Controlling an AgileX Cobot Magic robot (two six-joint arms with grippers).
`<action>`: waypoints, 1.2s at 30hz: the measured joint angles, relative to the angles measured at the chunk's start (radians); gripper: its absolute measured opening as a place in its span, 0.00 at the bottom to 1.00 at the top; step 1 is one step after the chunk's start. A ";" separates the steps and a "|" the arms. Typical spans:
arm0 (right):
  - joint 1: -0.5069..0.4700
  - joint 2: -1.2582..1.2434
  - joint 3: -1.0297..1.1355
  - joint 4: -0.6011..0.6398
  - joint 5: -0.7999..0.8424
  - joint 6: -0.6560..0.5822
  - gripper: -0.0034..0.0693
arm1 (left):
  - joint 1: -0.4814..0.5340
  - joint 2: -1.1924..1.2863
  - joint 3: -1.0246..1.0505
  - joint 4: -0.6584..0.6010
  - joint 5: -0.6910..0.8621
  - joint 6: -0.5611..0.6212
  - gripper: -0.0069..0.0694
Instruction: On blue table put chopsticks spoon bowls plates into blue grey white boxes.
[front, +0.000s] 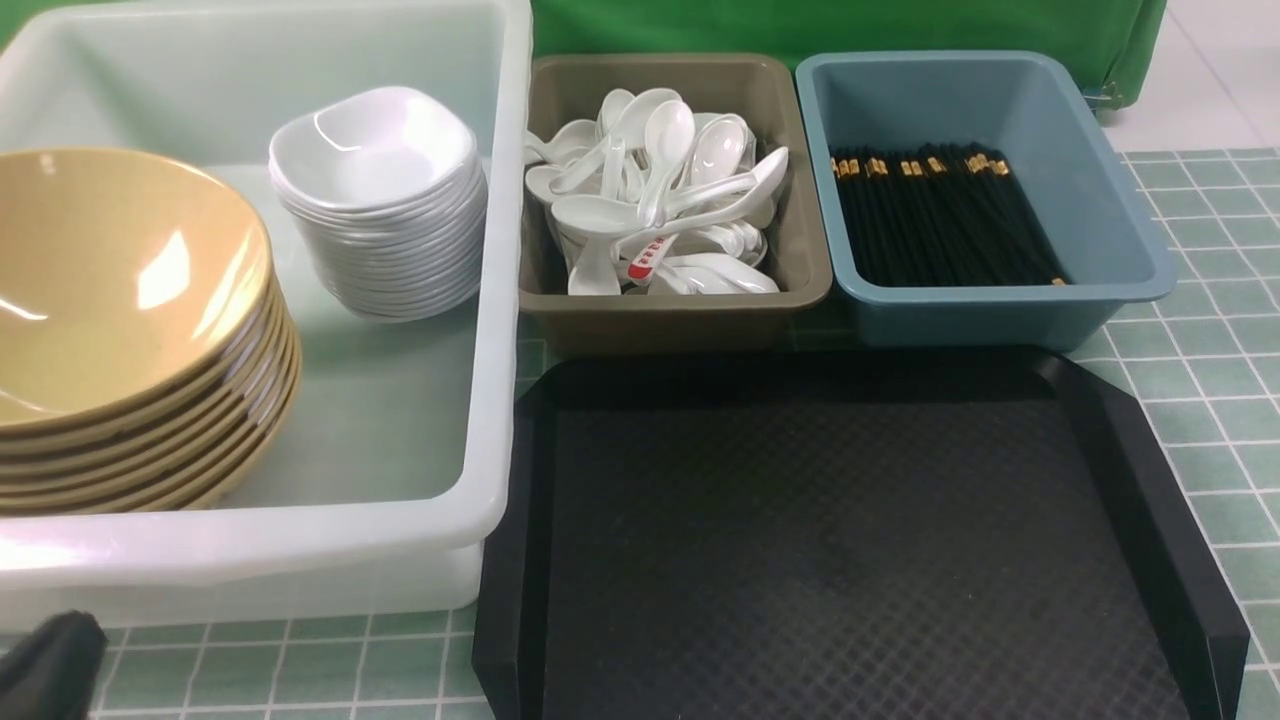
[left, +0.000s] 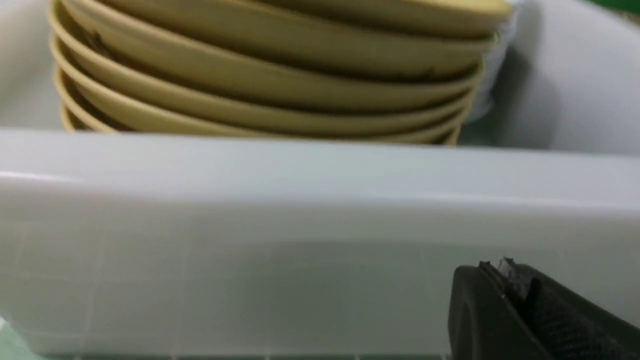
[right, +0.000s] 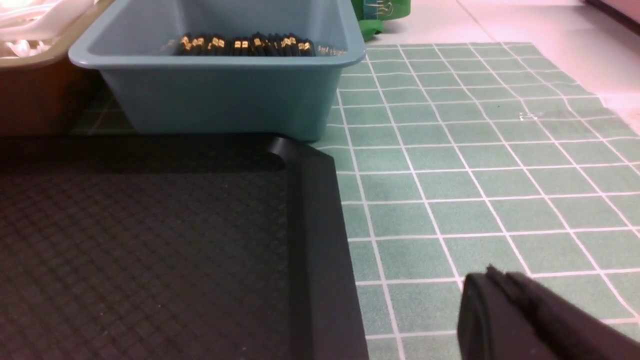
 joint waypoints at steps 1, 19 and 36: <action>0.000 0.000 0.000 0.000 0.000 0.000 0.11 | -0.005 0.000 0.000 -0.001 0.002 0.000 0.07; 0.000 0.000 0.000 0.000 0.000 0.000 0.11 | 0.051 0.000 0.000 -0.004 0.005 0.001 0.07; 0.000 0.000 0.000 0.000 0.000 0.000 0.11 | 0.051 0.000 0.000 -0.006 0.005 0.001 0.07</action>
